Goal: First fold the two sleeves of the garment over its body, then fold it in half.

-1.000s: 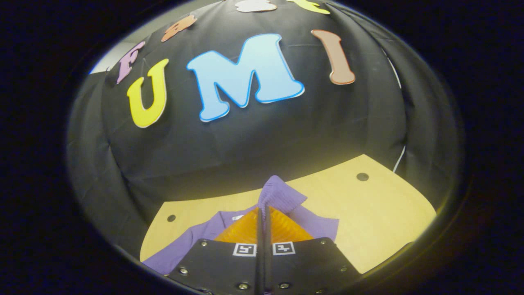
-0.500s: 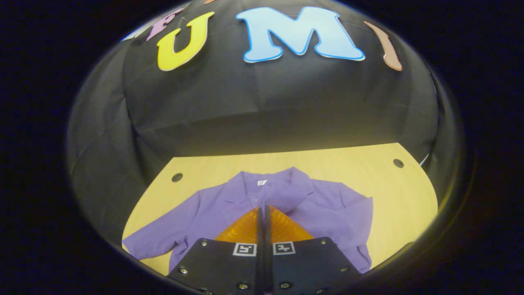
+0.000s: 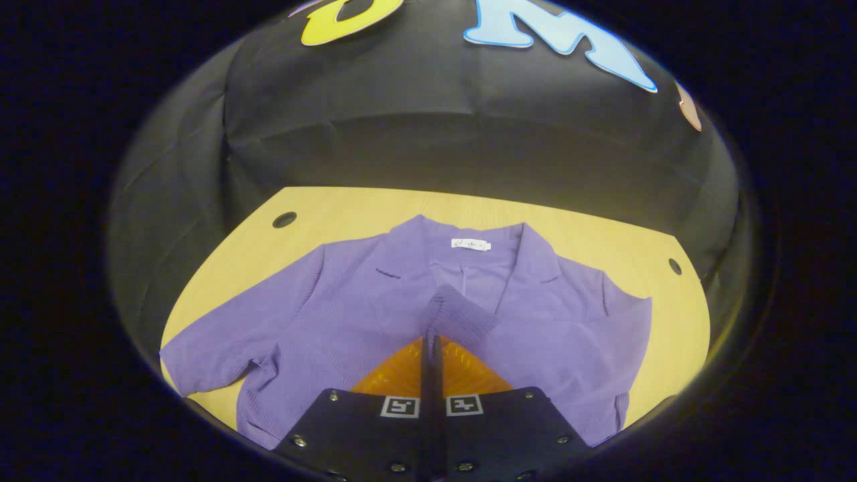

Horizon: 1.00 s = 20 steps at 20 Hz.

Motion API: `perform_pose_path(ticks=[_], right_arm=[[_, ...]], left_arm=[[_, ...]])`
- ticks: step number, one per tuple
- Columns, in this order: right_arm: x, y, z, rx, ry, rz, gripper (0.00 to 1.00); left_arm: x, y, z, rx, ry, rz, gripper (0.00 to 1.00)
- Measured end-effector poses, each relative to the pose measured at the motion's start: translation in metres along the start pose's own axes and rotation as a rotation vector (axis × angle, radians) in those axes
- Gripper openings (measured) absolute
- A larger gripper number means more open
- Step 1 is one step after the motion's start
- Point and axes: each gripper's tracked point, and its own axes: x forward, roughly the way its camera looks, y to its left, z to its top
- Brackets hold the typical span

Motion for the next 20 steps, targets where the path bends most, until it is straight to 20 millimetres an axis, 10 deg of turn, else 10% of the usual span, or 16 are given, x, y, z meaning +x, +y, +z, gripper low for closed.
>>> perform_pose_path(ticks=[7, 14, 20], right_arm=[[0.003, 0.024, 0.002, -0.028, -0.018, 0.043, 0.07], [-0.028, 0.037, 0.022, -0.04, -0.088, 0.084, 0.66], [-0.079, 0.032, 0.046, -0.031, -0.198, 0.091, 0.95]], left_arm=[[0.006, 0.012, -0.004, 0.006, 0.005, 0.024, 0.92], [0.011, 0.006, -0.009, 0.017, 0.008, -0.007, 0.92], [0.019, 0.009, -0.022, 0.039, 0.022, 0.028, 0.92]])
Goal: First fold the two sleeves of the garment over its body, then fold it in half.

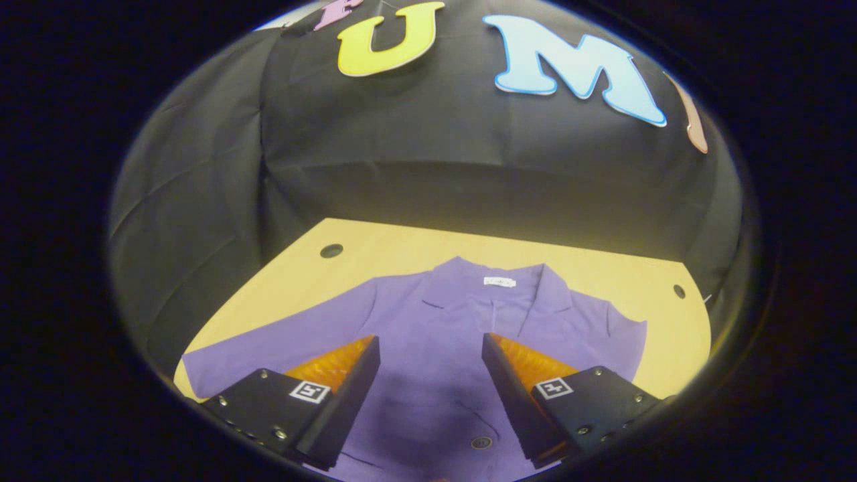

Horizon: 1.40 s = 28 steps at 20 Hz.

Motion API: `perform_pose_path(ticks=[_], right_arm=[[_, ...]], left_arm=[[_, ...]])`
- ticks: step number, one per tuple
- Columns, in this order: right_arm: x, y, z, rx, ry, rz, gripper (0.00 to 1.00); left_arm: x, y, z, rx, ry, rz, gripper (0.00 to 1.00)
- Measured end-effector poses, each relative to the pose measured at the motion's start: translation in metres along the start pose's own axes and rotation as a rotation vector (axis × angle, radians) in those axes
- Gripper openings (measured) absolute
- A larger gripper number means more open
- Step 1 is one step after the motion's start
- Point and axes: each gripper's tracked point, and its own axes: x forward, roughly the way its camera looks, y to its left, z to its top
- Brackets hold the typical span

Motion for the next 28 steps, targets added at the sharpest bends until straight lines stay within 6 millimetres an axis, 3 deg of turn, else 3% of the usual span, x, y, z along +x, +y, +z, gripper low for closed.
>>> perform_pose_path(ticks=[5, 8, 9, 15, 17, 18, 23, 28], right_arm=[[-0.058, -0.019, 0.032, -0.047, -0.127, -0.03, 0.96], [-0.097, -0.031, 0.043, -0.08, -0.203, -0.052, 0.96], [-0.111, -0.037, 0.045, -0.088, -0.224, -0.065, 0.96], [-0.176, -0.067, 0.036, -0.13, -0.286, -0.143, 0.94], [-0.19, -0.072, 0.033, -0.132, -0.299, -0.154, 0.94], [-0.196, -0.072, 0.031, -0.124, -0.3, -0.153, 0.94], [-0.22, -0.078, 0.03, -0.045, -0.322, -0.147, 0.96], [-0.229, -0.086, 0.027, -0.04, -0.32, -0.179, 0.96]], left_arm=[[0.004, 0.01, -0.027, -0.045, 0.049, 0.079, 0.92], [0.005, 0.029, -0.04, -0.061, 0.071, 0.165, 0.92], [0.005, 0.035, -0.044, -0.063, 0.08, 0.189, 0.95], [0.004, 0.074, -0.075, -0.036, 0.147, 0.314, 0.92], [0.001, 0.091, -0.09, -0.067, 0.182, 0.362, 0.98], [-0.001, 0.103, -0.098, -0.077, 0.195, 0.392, 0.93], [-0.013, 0.151, -0.135, -0.111, 0.276, 0.524, 0.92], [-0.021, 0.196, -0.174, -0.158, 0.363, 0.634, 0.95]])
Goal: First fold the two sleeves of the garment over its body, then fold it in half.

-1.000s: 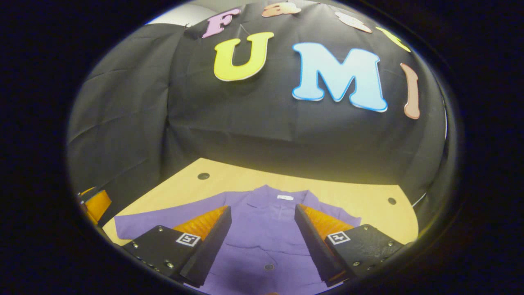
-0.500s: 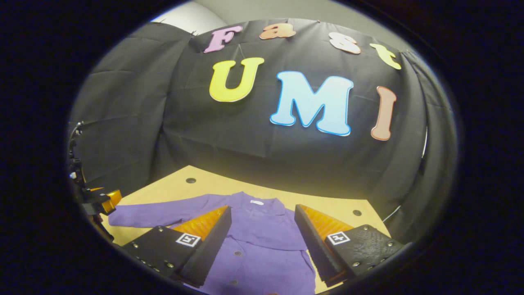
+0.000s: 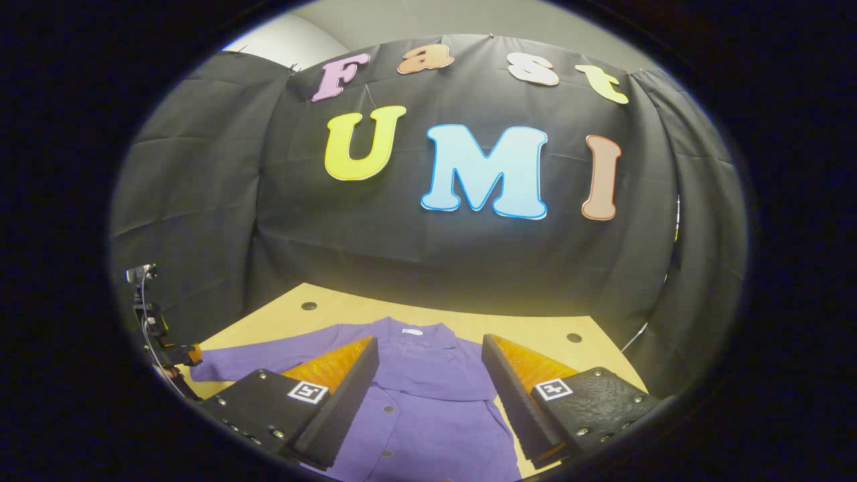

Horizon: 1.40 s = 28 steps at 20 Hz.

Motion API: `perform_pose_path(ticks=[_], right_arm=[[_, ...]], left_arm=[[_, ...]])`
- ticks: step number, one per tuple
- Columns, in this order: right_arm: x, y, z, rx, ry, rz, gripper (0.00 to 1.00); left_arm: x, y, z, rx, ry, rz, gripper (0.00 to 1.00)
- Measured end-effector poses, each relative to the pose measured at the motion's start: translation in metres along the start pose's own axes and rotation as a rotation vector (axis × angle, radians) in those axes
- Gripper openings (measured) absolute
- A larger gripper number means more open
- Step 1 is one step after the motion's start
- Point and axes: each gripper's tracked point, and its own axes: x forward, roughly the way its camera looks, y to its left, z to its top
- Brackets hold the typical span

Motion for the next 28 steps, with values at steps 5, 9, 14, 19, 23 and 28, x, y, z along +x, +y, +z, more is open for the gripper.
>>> perform_pose_path(ticks=[5, 9, 14, 19, 23, 28], right_arm=[[0.002, 0.005, -0.004, 0.012, 0.024, 0.004, 0.96], [0.005, 0.019, -0.005, 0.006, 0.04, 0.027, 0.96], [0.009, 0.027, -0.006, 0.006, 0.046, 0.052, 0.96], [0.011, 0.031, -0.008, 0.005, 0.052, 0.068, 0.96], [0.011, 0.029, -0.013, 0.022, 0.059, 0.068, 0.96], [0.008, 0.014, -0.023, 0.057, 0.073, 0.041, 0.96]], left_arm=[[0.024, 0.02, -0.023, 0.005, 0.068, 0.059, 0.94], [0.026, 0.018, -0.034, -0.024, 0.118, 0.077, 0.96], [0.028, 0.017, -0.036, 0.015, 0.128, 0.095, 0.94], [0.029, 0.017, -0.035, 0.02, 0.113, 0.072, 0.87], [0.032, -0.003, -0.038, 0.049, 0.108, 0.014, 0.47], [0.034, -0.011, -0.036, 0.084, 0.111, -0.022, 0.12]])
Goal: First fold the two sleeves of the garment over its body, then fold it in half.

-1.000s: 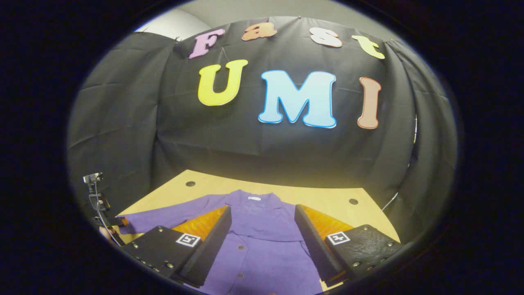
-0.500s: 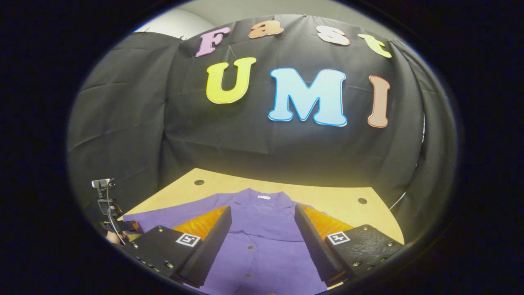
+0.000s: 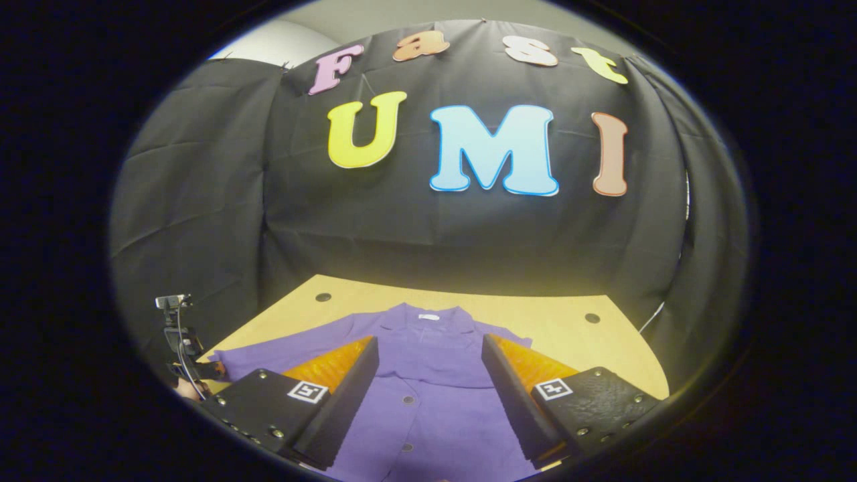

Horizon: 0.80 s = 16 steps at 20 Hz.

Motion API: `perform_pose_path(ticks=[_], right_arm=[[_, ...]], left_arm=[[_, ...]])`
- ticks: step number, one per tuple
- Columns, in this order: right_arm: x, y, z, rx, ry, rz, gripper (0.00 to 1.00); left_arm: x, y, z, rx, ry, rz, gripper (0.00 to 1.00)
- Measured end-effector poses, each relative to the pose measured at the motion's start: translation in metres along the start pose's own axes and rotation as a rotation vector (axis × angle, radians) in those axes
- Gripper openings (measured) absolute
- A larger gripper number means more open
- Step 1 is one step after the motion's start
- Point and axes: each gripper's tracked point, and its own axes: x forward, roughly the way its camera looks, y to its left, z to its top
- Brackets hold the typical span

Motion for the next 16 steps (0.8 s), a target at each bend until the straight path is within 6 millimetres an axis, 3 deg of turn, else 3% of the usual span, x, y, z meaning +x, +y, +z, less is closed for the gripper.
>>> perform_pose_path(ticks=[1, 2, 5, 7, 10, 16], right_arm=[[-0.001, -0.005, -0.001, 0.002, 0.001, -0.01, 0.96], [-0.01, -0.003, 0.002, 0.003, 0.002, -0.021, 0.94], [-0.011, -0.015, 0.0, 0.008, 0.003, -0.047, 0.96], [-0.012, -0.021, -0.001, 0.015, 0.008, -0.058, 0.96], [-0.014, -0.027, -0.006, 0.023, 0.011, -0.068, 0.96], [-0.024, -0.044, -0.018, 0.028, 0.027, -0.103, 0.96]], left_arm=[[0.002, -0.002, 0.001, -0.007, 0.005, -0.003, 0.06], [0.0, -0.003, 0.002, -0.018, 0.007, -0.007, 0.06], [-0.008, -0.009, 0.017, -0.034, -0.022, -0.026, 0.06], [-0.019, -0.024, 0.031, -0.036, -0.054, -0.06, 0.06], [-0.037, -0.058, 0.051, -0.04, -0.096, -0.127, 0.06], [-0.066, -0.149, 0.075, -0.017, -0.141, -0.277, 0.06]])
